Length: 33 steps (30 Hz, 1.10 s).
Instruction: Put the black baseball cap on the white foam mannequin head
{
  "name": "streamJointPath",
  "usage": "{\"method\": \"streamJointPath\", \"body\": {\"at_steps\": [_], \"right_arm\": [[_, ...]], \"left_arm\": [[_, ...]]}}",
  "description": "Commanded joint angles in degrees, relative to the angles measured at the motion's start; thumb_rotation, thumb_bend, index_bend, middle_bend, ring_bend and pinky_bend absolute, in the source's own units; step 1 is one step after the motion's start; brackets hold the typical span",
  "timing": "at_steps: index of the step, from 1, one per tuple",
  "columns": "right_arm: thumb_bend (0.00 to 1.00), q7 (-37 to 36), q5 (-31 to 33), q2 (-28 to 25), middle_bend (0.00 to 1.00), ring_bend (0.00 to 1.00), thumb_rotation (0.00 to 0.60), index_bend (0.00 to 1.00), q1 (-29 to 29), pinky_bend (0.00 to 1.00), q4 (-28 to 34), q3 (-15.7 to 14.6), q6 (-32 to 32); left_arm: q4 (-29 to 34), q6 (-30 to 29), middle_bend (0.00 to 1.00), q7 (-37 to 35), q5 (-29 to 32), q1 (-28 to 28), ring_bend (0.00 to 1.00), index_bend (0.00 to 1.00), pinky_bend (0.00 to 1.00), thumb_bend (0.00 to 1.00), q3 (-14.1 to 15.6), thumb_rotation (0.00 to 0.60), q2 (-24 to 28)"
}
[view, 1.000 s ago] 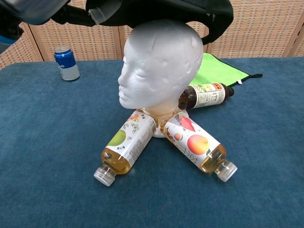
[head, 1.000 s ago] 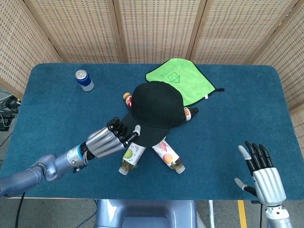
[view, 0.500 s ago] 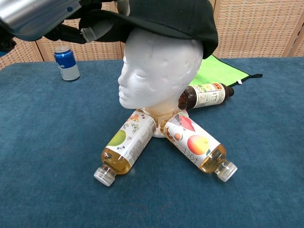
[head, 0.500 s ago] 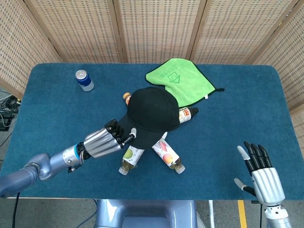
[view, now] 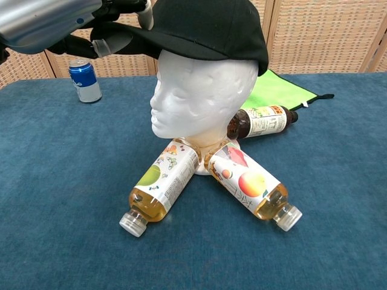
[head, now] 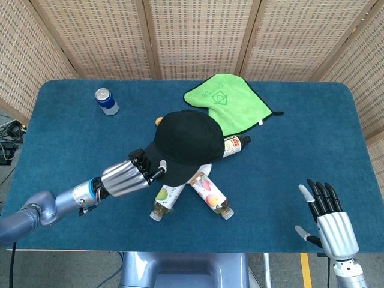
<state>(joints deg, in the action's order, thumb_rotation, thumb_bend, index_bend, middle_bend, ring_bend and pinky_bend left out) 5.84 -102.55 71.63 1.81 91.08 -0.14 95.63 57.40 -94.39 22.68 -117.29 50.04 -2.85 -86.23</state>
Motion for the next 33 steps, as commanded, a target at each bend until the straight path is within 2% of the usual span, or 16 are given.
{"method": "streamJointPath", "body": {"at_steps": [1,16,28,33], "right_arm": [[0.06,0.1,0.0,0.0,0.00,0.00,0.600,0.07,0.0,0.00,0.0,0.0,-0.1],[0.06,0.0,-0.1,0.1,0.00,0.00,0.600,0.07,0.0,0.00,-0.1,0.0,0.1],[0.06,0.0,0.0,0.0,0.00,0.00,0.600,0.07,0.0,0.00,0.0,0.0,0.1],[0.06,0.0,-0.1,0.0,0.00,0.00,0.600,0.07,0.0,0.00,-0.1,0.0,0.2]], "left_arm": [[-0.4,0.3,0.96,0.3,-0.8,0.6,0.90,0.78,0.74,0.46,0.1,0.600,0.8],[2.0,3.2,0.96,2.6,-5.9,5.7,0.89,0.78,0.72,0.45,0.6,0.600,6.8],[4.0,4.5,0.96,3.6,-8.8,7.1,0.89,0.78,0.72,0.45,1.9,0.600,8.1],[3.9,4.2,0.96,3.3,-8.3,6.4,0.89,0.77,0.72,0.45,2.1,0.600,8.4]]}}
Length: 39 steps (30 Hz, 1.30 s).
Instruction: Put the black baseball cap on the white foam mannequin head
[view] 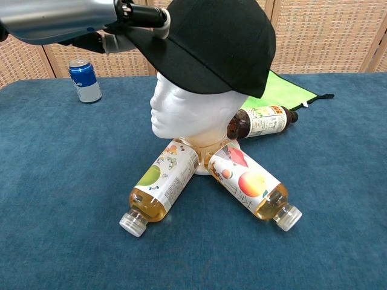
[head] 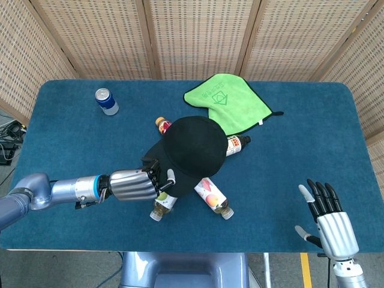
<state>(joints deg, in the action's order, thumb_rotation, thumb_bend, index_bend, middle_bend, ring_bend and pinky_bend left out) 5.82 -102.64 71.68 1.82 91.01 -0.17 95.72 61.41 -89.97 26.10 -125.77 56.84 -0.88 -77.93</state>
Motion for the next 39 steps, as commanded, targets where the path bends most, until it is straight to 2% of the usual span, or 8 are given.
{"method": "streamJointPath", "body": {"at_steps": [1,10,29,31,32,36,39], "right_arm": [[0.06,0.0,-0.1,0.0,0.00,0.00,0.600,0.07,0.0,0.00,0.0,0.0,0.1],[0.06,0.4,-0.2,0.2,0.00,0.00,0.600,0.07,0.0,0.00,0.0,-0.1,-0.1],[0.06,0.7,-0.1,0.4,0.00,0.00,0.600,0.07,0.1,0.00,-0.2,-0.2,-0.4],[0.06,0.8,-0.2,0.4,0.00,0.00,0.600,0.07,0.1,0.00,-0.3,-0.2,-0.4],[0.06,0.8,-0.2,0.5,0.00,0.00,0.600,0.07,0.1,0.00,-0.3,-0.2,-0.4],[0.06,1.0,-0.2,0.6,0.00,0.00,0.600,0.07,0.1,0.00,-0.4,-0.3,-0.5],[0.06,1.0,-0.2,0.6,0.00,0.00,0.600,0.07,0.1,0.00,-0.4,-0.2,-0.4]], "left_arm": [[-0.3,-0.3,0.96,-0.3,0.3,-0.5,0.89,0.77,0.72,0.45,0.2,0.600,0.2],[-2.7,-2.1,0.96,-1.4,1.2,-2.0,0.89,0.75,0.72,0.45,0.4,0.600,-0.5],[-7.9,-4.7,0.95,-4.1,3.0,-4.0,0.87,0.71,0.70,0.36,0.8,0.600,-1.6],[-8.4,-5.1,0.93,-4.2,3.2,-4.3,0.86,0.68,0.70,0.30,0.9,0.600,-1.8],[-8.6,-5.3,0.91,-4.3,3.3,-4.4,0.85,0.63,0.69,0.25,0.9,0.600,-2.0],[-9.0,-5.2,0.83,-4.4,4.5,-5.0,0.77,0.37,0.62,0.08,0.6,0.600,-2.3],[-8.6,-4.7,0.69,-4.0,6.1,-5.7,0.65,0.24,0.53,0.01,0.1,0.600,-2.7]]}}
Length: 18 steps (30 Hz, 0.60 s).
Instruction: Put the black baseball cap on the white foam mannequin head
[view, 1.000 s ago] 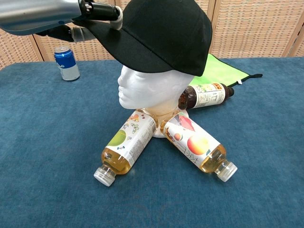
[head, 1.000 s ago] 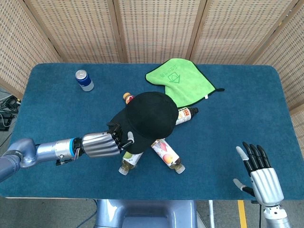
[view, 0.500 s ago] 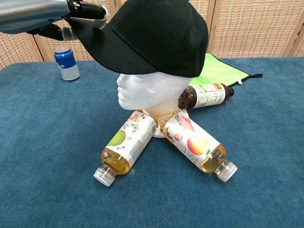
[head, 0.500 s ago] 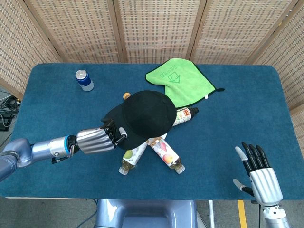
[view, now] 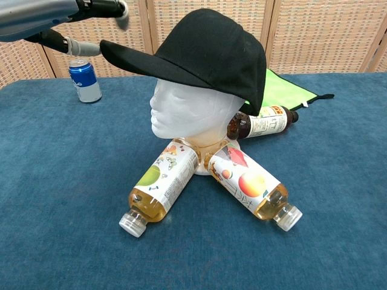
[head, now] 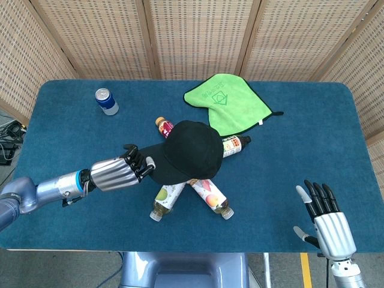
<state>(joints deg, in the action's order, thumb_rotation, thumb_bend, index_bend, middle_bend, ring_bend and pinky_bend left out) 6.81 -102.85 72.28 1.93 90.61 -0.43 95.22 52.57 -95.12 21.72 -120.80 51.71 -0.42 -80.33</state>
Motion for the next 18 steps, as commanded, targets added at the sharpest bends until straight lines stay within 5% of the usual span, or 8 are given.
{"method": "streamJointPath", "body": {"at_steps": [1,9,18], "right_arm": [[0.06,0.0,0.0,0.0,0.00,0.00,0.600,0.07,0.0,0.00,0.0,0.0,0.1],[0.06,0.1,0.0,0.1,0.00,0.00,0.600,0.07,0.0,0.00,-0.1,0.0,0.1],[0.06,-0.3,0.2,0.0,0.00,0.00,0.600,0.07,0.0,0.00,-0.1,0.1,0.1]], "left_arm": [[0.5,0.9,0.66,0.8,1.5,-0.8,0.63,0.22,0.52,0.00,-0.4,0.600,-0.2],[3.4,1.9,0.30,2.4,3.2,-2.0,0.36,0.05,0.35,0.00,-0.6,0.600,0.3],[14.1,2.7,0.13,1.8,9.1,-7.4,0.20,0.03,0.28,0.00,-0.4,0.600,1.0]]}}
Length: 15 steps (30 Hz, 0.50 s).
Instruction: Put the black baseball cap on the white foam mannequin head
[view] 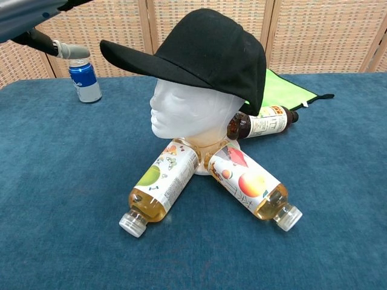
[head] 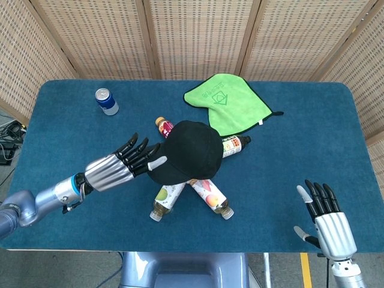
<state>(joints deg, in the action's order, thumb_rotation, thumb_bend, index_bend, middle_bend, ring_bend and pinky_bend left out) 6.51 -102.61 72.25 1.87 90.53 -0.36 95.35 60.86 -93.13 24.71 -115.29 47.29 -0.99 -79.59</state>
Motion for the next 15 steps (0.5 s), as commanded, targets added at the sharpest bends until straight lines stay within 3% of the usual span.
{"method": "streamJointPath", "body": {"at_steps": [1,10,15], "right_arm": [[0.06,0.0,0.0,0.0,0.00,0.00,0.600,0.07,0.0,0.00,0.0,0.0,0.0],[0.06,0.3,-0.4,-0.1,0.00,0.00,0.600,0.07,-0.1,0.00,0.3,-0.2,0.3],[0.06,0.4,-0.5,0.0,0.00,0.00,0.600,0.07,-0.1,0.00,0.3,-0.2,0.3]], "left_arm": [[7.3,1.0,0.13,-1.5,4.5,-3.6,0.20,0.03,0.28,0.00,0.3,0.600,0.3],[16.5,5.1,0.13,0.1,8.0,-7.3,0.20,0.15,0.29,0.00,2.1,0.600,0.9],[16.9,6.3,0.17,1.0,8.4,-7.9,0.24,0.22,0.34,0.00,2.1,0.600,0.6]]}}
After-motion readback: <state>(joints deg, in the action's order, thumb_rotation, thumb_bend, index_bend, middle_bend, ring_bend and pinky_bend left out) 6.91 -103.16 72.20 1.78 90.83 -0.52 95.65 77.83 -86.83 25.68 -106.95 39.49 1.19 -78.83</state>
